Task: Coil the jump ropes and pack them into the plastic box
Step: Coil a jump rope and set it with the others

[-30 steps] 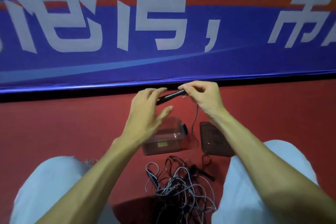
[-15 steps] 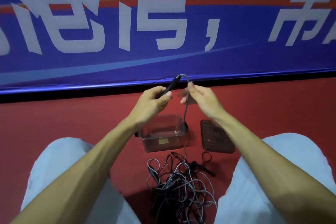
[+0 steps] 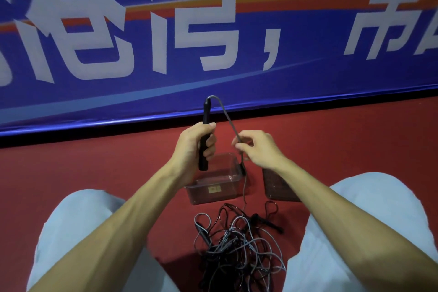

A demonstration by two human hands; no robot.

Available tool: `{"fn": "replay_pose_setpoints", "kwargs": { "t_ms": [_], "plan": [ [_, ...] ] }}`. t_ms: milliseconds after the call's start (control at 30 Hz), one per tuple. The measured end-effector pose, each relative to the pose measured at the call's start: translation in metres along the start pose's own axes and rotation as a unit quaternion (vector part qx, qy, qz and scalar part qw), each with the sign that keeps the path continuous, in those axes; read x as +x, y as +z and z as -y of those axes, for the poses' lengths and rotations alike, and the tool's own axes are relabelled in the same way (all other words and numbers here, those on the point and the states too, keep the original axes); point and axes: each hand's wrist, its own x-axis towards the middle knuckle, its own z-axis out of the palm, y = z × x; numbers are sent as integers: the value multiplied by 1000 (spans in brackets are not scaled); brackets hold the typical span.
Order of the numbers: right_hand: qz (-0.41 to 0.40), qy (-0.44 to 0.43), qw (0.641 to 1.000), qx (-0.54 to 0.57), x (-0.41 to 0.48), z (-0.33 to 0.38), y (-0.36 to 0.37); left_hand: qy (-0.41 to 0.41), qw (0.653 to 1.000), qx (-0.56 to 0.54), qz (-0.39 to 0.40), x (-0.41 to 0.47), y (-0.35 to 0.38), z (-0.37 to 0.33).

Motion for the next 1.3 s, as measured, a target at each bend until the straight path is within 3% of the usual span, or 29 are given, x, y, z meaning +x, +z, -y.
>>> {"fn": "replay_pose_setpoints", "kwargs": {
  "t_ms": [133,300,467,567,733,833,900,1100,1200,1300],
  "plan": [
    [-93,61,983,143,5,12,-7,-18,998,-15,-63,3,2,-3],
    [-144,62,932,326,1,25,-25,3,986,123,-114,2,-3,6],
    [-124,56,843,521,-2,39,-34,6,961,268,-67,6,-2,25],
    [-98,49,782,613,-5,41,-38,16,963,268,-20,5,-1,28],
    [-84,56,742,663,-10,40,-35,35,971,221,85,0,10,24],
    [-102,82,720,682,-11,33,-34,35,973,220,62,-3,12,24],
    [-110,104,733,664,-11,26,-32,32,978,205,29,-4,12,25],
    [-73,155,855,490,-18,13,-27,9,995,89,-53,0,11,24],
    [-49,132,926,351,-27,12,-26,-12,995,11,-96,1,8,19],
    [-48,90,972,212,-30,8,-19,-19,993,-49,-104,-1,8,12]
  ]
}}
